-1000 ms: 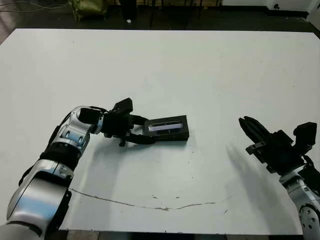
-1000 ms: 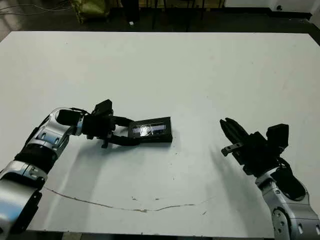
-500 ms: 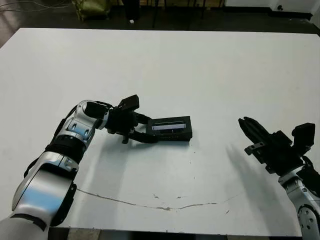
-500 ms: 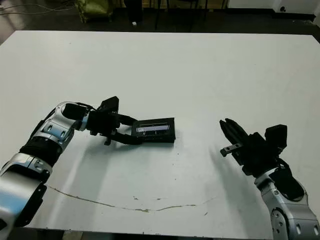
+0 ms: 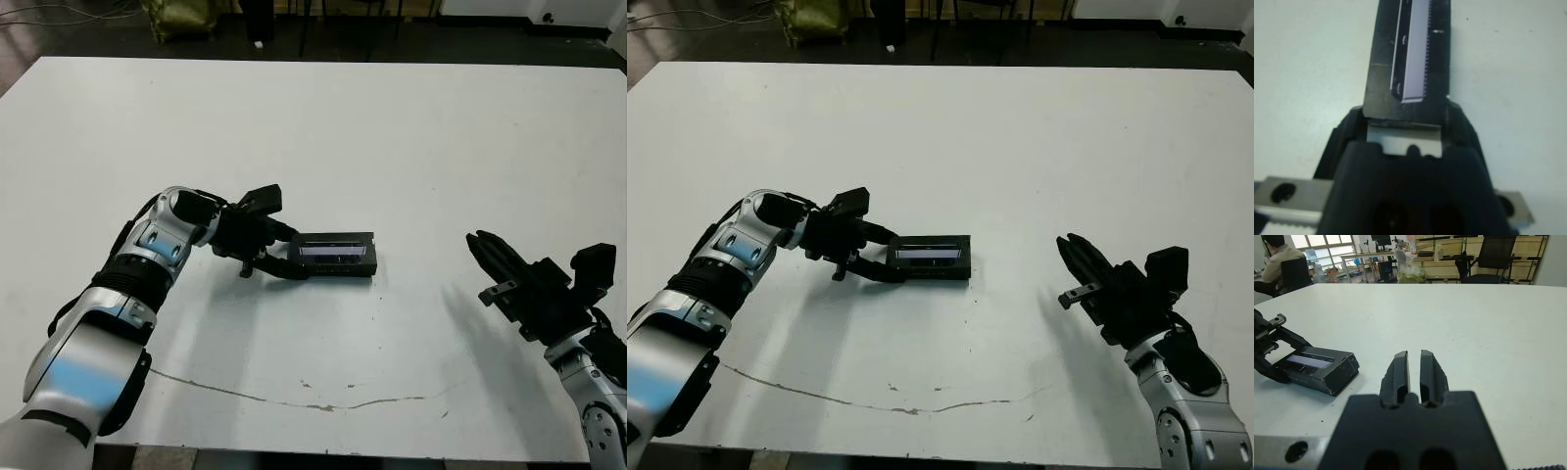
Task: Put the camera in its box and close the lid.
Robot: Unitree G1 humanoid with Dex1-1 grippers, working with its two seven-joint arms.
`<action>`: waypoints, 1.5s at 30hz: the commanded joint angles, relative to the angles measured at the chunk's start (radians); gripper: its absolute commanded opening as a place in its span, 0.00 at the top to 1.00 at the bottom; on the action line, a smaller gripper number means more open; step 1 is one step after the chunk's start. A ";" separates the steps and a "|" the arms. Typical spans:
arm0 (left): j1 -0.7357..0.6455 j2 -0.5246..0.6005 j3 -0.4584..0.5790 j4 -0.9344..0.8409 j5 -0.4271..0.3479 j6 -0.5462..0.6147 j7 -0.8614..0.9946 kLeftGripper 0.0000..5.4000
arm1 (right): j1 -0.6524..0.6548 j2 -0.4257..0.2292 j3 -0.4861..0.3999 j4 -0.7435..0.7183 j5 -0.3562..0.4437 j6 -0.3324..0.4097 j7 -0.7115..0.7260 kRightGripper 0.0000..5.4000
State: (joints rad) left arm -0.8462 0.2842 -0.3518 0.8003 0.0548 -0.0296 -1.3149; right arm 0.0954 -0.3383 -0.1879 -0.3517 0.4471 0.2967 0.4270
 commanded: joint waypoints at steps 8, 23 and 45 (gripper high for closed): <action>-0.020 0.020 -0.050 -0.062 0.059 0.062 0.007 0.62 | 0.009 -0.006 0.001 0.026 -0.016 0.003 0.011 1.00; 0.005 0.045 -0.105 0.023 0.092 -0.126 -0.017 0.05 | 0.008 -0.002 0.004 0.026 -0.014 -0.007 0.026 1.00; 0.031 0.051 -0.029 0.028 -0.010 -0.132 -0.065 0.01 | 0.015 0.003 0.007 0.026 0.000 -0.007 0.031 1.00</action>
State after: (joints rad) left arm -0.8564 0.3210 -0.3771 0.8281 0.0331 -0.1744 -1.3672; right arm 0.0938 -0.3390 -0.1863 -0.3346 0.4486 0.2878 0.4570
